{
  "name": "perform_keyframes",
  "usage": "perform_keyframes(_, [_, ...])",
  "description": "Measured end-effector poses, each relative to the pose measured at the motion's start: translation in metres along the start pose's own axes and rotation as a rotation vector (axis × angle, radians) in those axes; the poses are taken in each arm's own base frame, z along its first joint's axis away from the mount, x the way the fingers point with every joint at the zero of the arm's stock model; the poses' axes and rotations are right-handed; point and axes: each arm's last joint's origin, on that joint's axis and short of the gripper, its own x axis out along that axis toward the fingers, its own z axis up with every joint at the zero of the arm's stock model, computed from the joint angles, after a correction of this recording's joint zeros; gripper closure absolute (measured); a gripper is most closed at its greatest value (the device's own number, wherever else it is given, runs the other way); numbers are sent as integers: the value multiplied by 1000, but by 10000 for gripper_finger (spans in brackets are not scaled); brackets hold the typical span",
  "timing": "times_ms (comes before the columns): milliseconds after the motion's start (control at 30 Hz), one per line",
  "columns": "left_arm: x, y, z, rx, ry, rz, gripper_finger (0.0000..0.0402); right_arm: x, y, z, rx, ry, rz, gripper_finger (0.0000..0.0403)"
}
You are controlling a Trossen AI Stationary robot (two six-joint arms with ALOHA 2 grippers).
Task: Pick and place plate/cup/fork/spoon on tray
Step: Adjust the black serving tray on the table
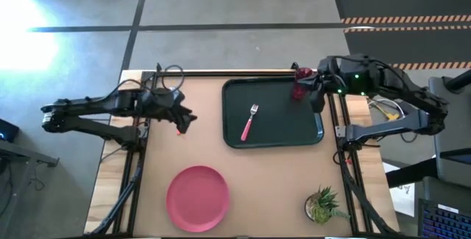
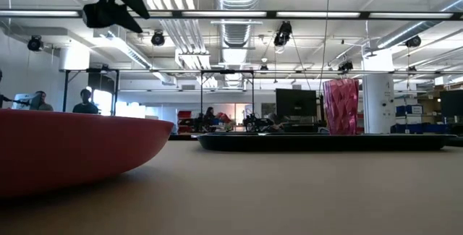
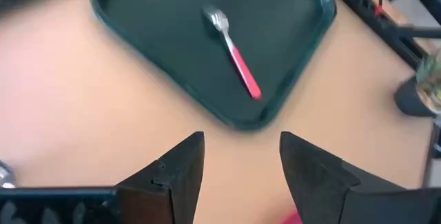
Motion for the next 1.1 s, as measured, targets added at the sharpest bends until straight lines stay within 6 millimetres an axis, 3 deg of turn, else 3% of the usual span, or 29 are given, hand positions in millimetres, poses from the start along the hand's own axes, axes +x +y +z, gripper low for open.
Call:
perform_keyframes(200, [12, -4, 0, -82, 2, -63, 229, 27, 6, -7, -42, 156, 57, 394])
perform_keyframes(333, [29, 0, -11, -79, 82, -88, 229, 43, 8, -7, -100, 200, 55, 394])
perform_keyframes(600, [53, -3, -36, -138, 357, -198, 229, 41, 8, -4, -129, 184, 60, 394])
perform_keyframes(733, [65, -1, -44, -183, 415, -160, 229, 32, 7, -3, -127, 158, 63, 394])
perform_keyframes(900, [78, 4, -46, -165, 339, -34, 229, 25, 6, -3, -116, 140, 64, 394])
perform_keyframes(1100, [95, -9, -25, -19, 73, -32, 229, 25, 6, -3, -96, 140, 63, 394])
